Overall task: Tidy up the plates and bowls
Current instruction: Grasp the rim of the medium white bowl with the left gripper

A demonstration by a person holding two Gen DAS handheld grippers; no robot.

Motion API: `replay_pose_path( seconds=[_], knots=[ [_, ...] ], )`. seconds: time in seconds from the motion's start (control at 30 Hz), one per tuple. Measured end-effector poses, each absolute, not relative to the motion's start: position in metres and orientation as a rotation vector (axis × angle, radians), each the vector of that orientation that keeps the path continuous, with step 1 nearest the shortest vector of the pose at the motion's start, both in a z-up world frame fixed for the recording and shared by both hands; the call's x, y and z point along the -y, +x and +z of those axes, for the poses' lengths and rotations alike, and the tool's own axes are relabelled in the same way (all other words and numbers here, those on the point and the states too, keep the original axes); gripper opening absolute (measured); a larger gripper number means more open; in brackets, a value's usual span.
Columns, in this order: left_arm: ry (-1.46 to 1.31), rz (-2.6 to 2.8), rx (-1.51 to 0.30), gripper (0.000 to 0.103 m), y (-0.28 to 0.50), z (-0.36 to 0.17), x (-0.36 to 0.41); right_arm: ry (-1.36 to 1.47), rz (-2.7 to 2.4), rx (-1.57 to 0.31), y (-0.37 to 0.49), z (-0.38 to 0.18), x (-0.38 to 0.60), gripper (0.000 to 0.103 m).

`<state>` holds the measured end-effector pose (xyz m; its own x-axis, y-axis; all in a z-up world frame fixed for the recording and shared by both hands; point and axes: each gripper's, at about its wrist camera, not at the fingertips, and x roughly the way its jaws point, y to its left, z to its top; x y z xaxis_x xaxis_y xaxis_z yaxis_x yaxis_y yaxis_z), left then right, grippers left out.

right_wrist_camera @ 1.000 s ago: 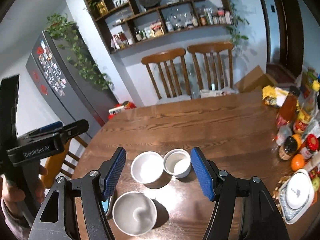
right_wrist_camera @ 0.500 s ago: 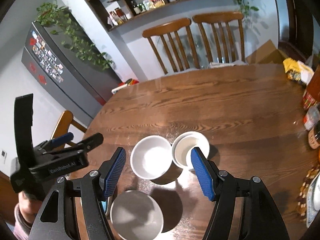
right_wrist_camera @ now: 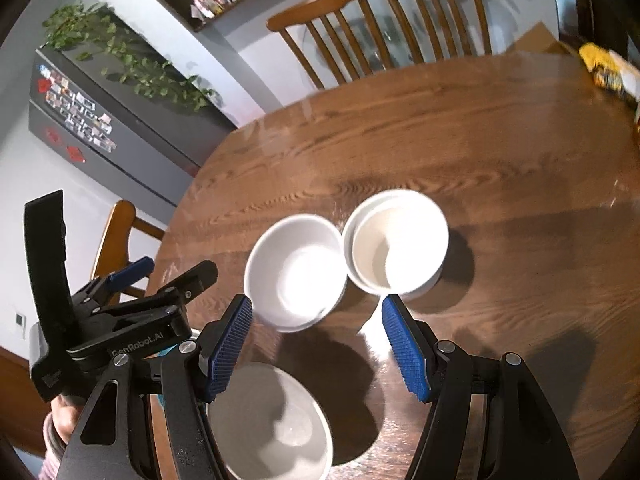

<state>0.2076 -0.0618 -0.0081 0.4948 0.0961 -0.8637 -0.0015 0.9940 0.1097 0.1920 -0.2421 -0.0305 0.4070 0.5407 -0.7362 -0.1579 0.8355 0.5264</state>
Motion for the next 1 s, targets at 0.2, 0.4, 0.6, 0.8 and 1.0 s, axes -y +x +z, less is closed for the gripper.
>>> replay_pose_path(
  seconds=[0.2, 0.4, 0.6, 0.8, 1.0],
  knots=[
    [0.100, 0.068, -1.081, 0.102, 0.214, -0.024, 0.059, 0.435, 0.449, -1.097, 0.197, -0.047, 0.238, 0.068],
    [0.084, 0.064, -1.118, 0.101, 0.222, -0.041, 0.060, 0.455, 0.422, -1.115, 0.200, -0.060, 0.234, 0.068],
    [0.051, 0.069, -1.162, 0.098, 0.232, -0.059, 0.058, 0.470, 0.385, -1.122, 0.204, -0.072, 0.227, 0.068],
    [0.003, 0.082, -1.207, 0.079, 0.244, -0.076, 0.051, 0.490, 0.342, -1.137, 0.210, -0.085, 0.222, 0.068],
    [-0.040, 0.064, -1.259, 0.053, 0.252, -0.090, 0.048, 0.469, 0.332, -1.140, 0.215, -0.092, 0.216, 0.055]
  ],
)
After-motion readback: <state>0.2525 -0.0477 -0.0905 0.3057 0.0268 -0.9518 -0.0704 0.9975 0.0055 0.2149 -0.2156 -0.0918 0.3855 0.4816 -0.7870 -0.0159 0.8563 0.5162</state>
